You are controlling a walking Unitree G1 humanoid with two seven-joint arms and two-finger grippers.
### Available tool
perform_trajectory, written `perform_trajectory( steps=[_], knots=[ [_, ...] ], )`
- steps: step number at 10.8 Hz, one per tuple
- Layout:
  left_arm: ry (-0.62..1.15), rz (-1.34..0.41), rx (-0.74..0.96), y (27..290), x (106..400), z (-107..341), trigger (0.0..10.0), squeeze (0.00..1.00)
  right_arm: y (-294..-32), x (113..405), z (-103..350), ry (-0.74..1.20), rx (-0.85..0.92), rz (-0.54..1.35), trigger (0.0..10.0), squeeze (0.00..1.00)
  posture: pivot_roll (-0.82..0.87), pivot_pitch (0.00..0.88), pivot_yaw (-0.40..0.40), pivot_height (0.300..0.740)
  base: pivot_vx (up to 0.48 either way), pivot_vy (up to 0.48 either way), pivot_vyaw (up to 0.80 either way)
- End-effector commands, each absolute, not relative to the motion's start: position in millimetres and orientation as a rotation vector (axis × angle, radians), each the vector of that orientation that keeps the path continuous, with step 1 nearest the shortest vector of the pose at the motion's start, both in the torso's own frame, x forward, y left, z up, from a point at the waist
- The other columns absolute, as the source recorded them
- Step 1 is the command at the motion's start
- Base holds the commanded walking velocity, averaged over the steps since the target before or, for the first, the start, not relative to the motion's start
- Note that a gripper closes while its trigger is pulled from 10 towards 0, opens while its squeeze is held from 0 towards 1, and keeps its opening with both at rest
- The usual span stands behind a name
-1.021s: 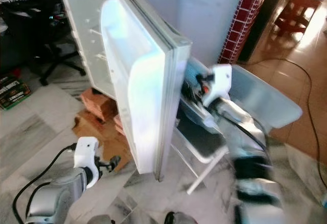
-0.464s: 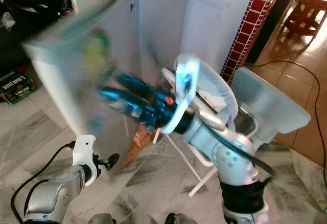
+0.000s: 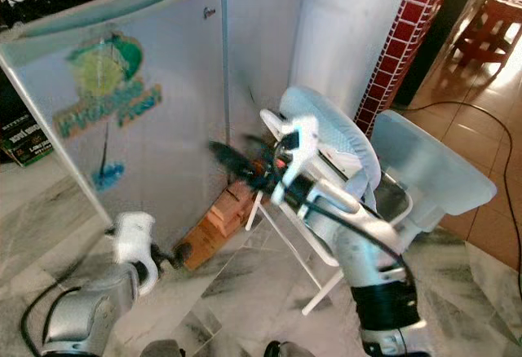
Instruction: Restocking fridge
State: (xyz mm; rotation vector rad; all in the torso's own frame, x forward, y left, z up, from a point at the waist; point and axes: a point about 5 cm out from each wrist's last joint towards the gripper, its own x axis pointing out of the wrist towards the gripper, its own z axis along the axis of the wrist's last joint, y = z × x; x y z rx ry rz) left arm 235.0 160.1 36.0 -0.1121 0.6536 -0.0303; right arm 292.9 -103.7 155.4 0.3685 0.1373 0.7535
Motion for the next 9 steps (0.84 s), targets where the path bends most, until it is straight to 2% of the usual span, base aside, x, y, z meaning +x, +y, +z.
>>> perform_trajectory(
  steps=[1, 2, 3, 5, 7, 9],
  knots=[
    [0.588, 0.036, -0.072, 173.9, 243.7, 43.5, 10.0, 0.0, -113.2, 297.5, 150.9, 0.117, 0.285, 0.663, 10.0, 0.0, 0.11, 0.0, -0.033, 0.74, 0.0, 0.0, 0.0],
    [0.535, 0.108, -0.028, 191.5, 252.5, 48.9, 10.0, 0.0, -122.6, 300.9, 143.7, 0.122, 0.261, 0.573, 10.0, 0.0, 0.11, 0.0, -0.033, 0.74, 0.0, 0.0, 0.0],
    [0.505, 0.194, 0.041, 222.1, 263.8, 52.1, 10.0, 0.0, -132.8, 303.8, 138.1, 0.099, 0.241, 0.467, 10.0, 0.0, 0.11, 0.0, -0.033, 0.74, 0.0, 0.0, 0.0],
    [0.462, 0.388, 0.099, 282.2, 277.5, 62.8, 10.0, 0.0, -137.9, 303.9, 133.9, 0.086, 0.226, 0.412, 10.0, 0.0, 0.1, 0.0, -0.03, 0.74, 0.0, 0.0, 0.0],
    [0.427, 0.621, 0.1, 333.1, 268.2, 75.7, 10.0, 0.0, -141.8, 302.3, 129.6, 0.087, 0.211, 0.398, 10.0, 0.0, 0.09, 0.0, -0.026, 0.74, 0.0, 0.0, 0.0],
    [0.323, 0.933, 0.222, 398.9, 231.6, 98.2, 10.0, 0.0, -144.4, 301.7, 123.9, 0.087, 0.213, 0.377, 10.0, 0.0, 0.1, 0.0, -0.032, 0.74, 0.0, 0.0, 0.0]
  ],
)
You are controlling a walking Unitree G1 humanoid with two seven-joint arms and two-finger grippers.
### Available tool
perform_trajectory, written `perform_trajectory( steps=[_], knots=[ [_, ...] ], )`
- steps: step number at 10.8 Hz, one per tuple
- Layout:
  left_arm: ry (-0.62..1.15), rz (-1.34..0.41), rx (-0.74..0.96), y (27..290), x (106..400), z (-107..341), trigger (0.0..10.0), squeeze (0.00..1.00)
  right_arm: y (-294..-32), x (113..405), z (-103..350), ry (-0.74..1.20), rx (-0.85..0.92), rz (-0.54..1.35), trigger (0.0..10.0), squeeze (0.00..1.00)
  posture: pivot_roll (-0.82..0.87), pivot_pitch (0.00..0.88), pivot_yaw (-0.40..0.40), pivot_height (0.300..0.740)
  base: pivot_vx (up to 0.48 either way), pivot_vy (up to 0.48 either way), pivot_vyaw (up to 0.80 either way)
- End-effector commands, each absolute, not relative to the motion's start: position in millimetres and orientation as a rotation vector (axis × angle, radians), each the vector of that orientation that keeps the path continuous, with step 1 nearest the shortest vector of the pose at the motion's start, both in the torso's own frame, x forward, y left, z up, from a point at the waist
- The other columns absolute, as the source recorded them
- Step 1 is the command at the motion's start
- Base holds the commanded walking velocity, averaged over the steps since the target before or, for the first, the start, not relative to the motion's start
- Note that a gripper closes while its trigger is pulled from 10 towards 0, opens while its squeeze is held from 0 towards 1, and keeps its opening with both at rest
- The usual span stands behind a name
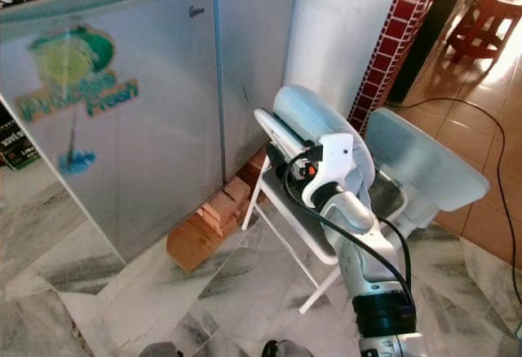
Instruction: Restocking fridge
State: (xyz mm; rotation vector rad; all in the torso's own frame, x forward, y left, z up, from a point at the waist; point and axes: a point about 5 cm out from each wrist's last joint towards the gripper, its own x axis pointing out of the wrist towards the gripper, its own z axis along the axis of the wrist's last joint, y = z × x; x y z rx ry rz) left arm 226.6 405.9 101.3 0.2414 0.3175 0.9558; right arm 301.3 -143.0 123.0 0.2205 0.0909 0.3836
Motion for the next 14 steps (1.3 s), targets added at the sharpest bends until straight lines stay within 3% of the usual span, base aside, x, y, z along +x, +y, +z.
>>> perform_trajectory(
  steps=[1, 2, 3, 6, 9, 12, 14],
  knots=[
    [0.301, 1.027, 0.268, 416.3, 217.3, 104.5, 10.0, 0.0, -144.0, 301.2, 122.1, 0.091, 0.208, 0.382, 10.0, 0.0, 0.11, 0.0, -0.037, 0.74, 0.0, 0.0, 0.0],
    [0.301, 1.146, 0.276, 434.3, 191.9, 104.7, 10.0, 0.0, -143.6, 300.7, 118.4, 0.103, 0.2, 0.39, 10.0, 0.0, 0.12, 0.0, -0.044, 0.74, 0.0, 0.0, 0.0],
    [0.284, 1.06, 0.299, 414.5, 198.7, 95.8, 10.0, 0.0, -143.5, 301.7, 116.5, 0.105, 0.188, 0.392, 10.0, 0.0, 0.12, 0.0, -0.049, 0.74, 0.0, 0.0, 0.0],
    [0.263, 0.752, 0.178, 320.5, 235.2, 58.1, 10.0, 0.0, -146.6, 305.6, 115.0, 0.091, 0.177, 0.349, 10.0, 0.0, 0.12, 0.0, -0.059, 0.74, 0.0, 0.16, 0.0],
    [0.259, 0.608, 0.184, 290.4, 244.5, 55.1, 10.0, 0.0, -143.2, 310.8, 112.9, 0.102, 0.163, 0.322, 10.0, 0.0, 0.11, 0.0, -0.055, 0.74, 0.0, 0.48, 0.0],
    [0.27, 0.521, 0.14, 260.4, 245.0, 49.4, 10.0, 0.0, -111.9, 325.2, 120.5, 0.072, 0.184, 0.356, 10.0, 0.0, 0.12, 0.0, -0.059, 0.74, 0.0, 0.48, 0.0],
    [0.285, 0.52, 0.099, 256.9, 244.2, 46.8, 10.0, 0.0, -103.0, 334.7, 122.9, 0.074, 0.214, 0.307, 10.0, 0.0, 0.11, 0.0, -0.057, 0.74, 0.0, 0.48, 0.0]
  ],
)
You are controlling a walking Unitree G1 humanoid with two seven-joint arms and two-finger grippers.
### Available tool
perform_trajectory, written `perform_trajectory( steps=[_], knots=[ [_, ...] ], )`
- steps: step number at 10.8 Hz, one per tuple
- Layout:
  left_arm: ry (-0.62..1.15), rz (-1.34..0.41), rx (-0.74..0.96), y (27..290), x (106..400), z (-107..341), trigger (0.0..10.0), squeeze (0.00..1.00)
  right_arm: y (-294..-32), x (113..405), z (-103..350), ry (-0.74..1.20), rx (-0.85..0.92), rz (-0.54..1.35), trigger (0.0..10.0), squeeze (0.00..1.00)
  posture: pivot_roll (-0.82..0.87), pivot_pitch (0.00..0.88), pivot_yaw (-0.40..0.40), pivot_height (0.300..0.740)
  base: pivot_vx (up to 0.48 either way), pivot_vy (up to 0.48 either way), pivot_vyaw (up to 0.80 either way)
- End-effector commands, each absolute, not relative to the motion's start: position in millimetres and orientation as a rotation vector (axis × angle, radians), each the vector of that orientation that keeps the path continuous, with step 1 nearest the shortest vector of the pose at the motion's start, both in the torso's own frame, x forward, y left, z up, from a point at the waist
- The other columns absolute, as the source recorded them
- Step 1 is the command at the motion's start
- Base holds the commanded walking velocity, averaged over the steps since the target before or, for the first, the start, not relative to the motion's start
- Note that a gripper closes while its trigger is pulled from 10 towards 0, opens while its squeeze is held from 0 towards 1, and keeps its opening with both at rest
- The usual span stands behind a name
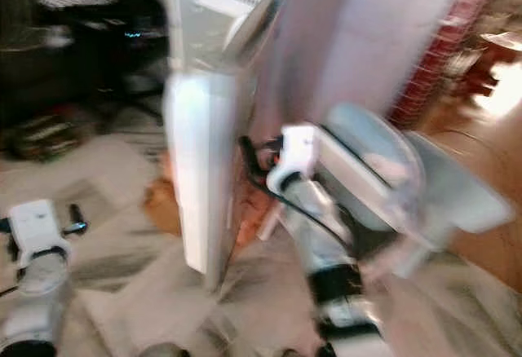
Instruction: Restocking fridge
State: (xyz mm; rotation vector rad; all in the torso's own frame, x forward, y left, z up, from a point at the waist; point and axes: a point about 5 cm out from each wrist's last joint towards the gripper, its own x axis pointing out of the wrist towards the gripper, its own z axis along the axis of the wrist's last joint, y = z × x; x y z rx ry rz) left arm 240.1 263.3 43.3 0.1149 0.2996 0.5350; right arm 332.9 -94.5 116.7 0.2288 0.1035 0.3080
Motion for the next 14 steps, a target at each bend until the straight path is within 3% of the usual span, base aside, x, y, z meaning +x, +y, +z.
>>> perform_trajectory(
  steps=[1, 2, 3, 4, 5, 7, 10, 11, 12, 14],
  knots=[
    [0.28, 0.493, 0.11, 253.8, 246.3, 46.3, 10.0, 0.0, -94.2, 341.2, 119.7, 0.114, 0.199, 0.255, 10.0, 0.0, 0.11, 0.0, -0.054, 0.74, 0.0, 0.0, 0.0],
    [0.286, 0.479, 0.086, 250.4, 248.7, 45.6, 10.0, 0.0, -76.7, 346.7, 122.8, 0.133, 0.208, 0.249, 10.0, 0.0, 0.11, 0.0, -0.049, 0.74, 0.0, 0.0, 0.0],
    [0.284, 0.458, 0.076, 245.5, 251.6, 46.1, 10.0, 0.0, -32.0, 346.6, 134.9, 0.175, 0.372, 0.384, 10.0, 0.0, 0.11, 0.0, -0.048, 0.74, 0.0, 0.0, 0.0],
    [0.281, 0.451, 0.069, 243.2, 252.8, 46.6, 10.0, 0.0, 21.8, 318.5, 158.7, 0.269, 0.679, 0.828, 10.0, 0.0, 0.12, 0.0, -0.055, 0.74, 0.0, 0.0, 0.0],
    [0.278, 0.448, 0.062, 242.7, 253.5, 47.3, 10.0, 0.0, 38.1, 286.8, 183.2, 0.217, 0.686, 1.159, 10.0, 0.0, 0.13, 0.0, -0.058, 0.74, 0.0, 0.0, 0.0],
    [0.277, 0.447, 0.043, 241.8, 253.2, 46.5, 10.0, 0.0, 12.7, 295.2, 143.1, 0.264, 0.461, 1.026, 10.0, 0.0, 0.13, 0.0, -0.067, 0.74, 0.0, 0.0, 0.0],
    [0.276, 0.391, 0.063, 238.7, 259.0, 47.0, 10.0, 0.0, -49.4, 312.5, 110.1, 0.307, 0.218, 0.778, 10.0, 0.0, 0.11, 0.0, -0.056, 0.74, 0.0, 0.0, 0.0],
    [0.265, 0.381, 0.088, 245.6, 269.7, 52.0, 10.0, 0.0, -72.8, 322.5, 104.4, 0.296, 0.172, 0.582, 10.0, 0.0, 0.11, 0.0, -0.052, 0.74, 0.0, 0.0, 0.0],
    [0.275, 0.427, 0.097, 256.6, 274.1, 55.7, 10.0, 0.0, -83.2, 334.1, 106.0, 0.252, 0.137, 0.408, 10.0, 0.0, 0.1, 0.0, -0.05, 0.74, 0.0, 0.0, 0.0],
    [0.372, 0.528, 0.077, 266.0, 256.2, 44.9, 10.0, 0.0, -64.4, 356.8, 128.5, 0.167, 0.177, 0.3, 10.0, 0.0, 0.14, 0.0, -0.054, 0.74, 0.0, 0.0, 0.0]
  ],
)
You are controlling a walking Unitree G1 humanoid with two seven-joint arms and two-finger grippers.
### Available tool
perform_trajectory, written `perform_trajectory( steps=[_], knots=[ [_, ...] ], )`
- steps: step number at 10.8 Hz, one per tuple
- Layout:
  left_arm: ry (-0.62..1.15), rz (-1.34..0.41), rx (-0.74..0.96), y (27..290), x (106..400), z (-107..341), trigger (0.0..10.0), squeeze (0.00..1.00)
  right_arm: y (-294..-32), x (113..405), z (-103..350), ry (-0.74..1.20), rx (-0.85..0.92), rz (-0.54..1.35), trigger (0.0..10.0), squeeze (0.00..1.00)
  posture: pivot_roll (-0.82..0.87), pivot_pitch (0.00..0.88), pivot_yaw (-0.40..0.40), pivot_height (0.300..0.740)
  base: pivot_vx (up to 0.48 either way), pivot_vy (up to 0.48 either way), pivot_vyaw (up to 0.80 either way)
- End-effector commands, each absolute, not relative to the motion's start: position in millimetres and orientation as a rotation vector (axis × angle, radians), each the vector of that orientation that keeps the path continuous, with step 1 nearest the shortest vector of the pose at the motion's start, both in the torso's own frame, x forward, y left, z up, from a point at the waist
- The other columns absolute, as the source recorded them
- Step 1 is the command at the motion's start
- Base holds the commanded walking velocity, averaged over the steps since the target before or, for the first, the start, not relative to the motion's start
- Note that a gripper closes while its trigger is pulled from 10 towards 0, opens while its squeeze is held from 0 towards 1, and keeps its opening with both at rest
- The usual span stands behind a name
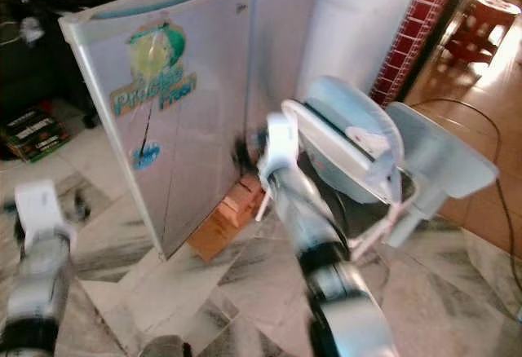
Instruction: Restocking fridge
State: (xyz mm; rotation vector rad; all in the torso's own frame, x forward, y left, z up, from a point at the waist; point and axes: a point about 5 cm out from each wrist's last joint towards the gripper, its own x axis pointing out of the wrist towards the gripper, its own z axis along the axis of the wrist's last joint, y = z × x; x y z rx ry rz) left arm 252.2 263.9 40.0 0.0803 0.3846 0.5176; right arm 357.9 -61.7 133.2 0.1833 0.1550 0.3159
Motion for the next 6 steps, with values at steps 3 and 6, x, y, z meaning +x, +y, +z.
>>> perform_trajectory(
  steps=[3, 6],
  knots=[
    [0.47, 0.504, 0.069, 245.0, 223.7, 28.0, 10.0, 0.0, -27.5, 366.1, 152.6, 0.108, 0.203, 0.365, 10.0, 0.0, 0.2, 0.0, -0.086, 0.74, 0.0, 0.0, 0.0],
    [0.487, 0.521, 0.045, 242.1, 219.0, 30.3, 10.0, 0.0, 0.7, 371.1, 168.9, 0.095, 0.26, 0.372, 10.0, 0.0, 0.23, 0.0, -0.102, 0.74, 0.0, 0.0, 0.0]
  ],
)
